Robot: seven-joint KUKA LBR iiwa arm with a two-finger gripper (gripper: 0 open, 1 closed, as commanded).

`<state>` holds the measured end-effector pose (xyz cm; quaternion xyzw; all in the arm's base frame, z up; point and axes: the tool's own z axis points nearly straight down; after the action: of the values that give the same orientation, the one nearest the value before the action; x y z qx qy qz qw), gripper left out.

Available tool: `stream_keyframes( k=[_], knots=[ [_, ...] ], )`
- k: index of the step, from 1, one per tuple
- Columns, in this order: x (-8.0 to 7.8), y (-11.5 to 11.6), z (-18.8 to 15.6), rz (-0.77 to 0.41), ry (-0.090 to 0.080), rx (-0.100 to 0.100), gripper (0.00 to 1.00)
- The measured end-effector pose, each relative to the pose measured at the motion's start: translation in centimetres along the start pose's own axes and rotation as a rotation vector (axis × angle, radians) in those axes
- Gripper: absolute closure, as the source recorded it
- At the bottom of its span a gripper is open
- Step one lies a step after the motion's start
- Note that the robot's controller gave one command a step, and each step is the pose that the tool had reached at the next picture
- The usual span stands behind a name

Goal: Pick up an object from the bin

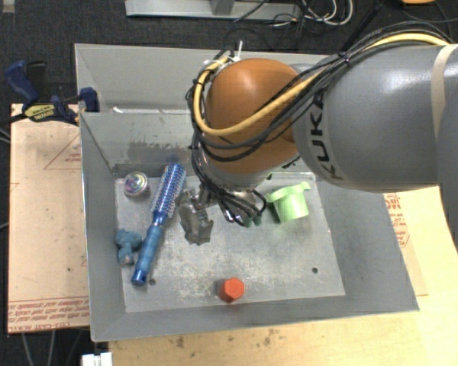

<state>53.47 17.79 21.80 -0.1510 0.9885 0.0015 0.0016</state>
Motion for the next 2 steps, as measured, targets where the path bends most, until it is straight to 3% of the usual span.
stream_keyframes(
  k=[1, 2],
  knots=[
    [1.61, -1.76, 2.53, -0.156, 0.005, 0.002, 1.0],
    [1.57, -1.72, 2.48, -0.156, 0.004, 0.001, 0.0]
  ],
)
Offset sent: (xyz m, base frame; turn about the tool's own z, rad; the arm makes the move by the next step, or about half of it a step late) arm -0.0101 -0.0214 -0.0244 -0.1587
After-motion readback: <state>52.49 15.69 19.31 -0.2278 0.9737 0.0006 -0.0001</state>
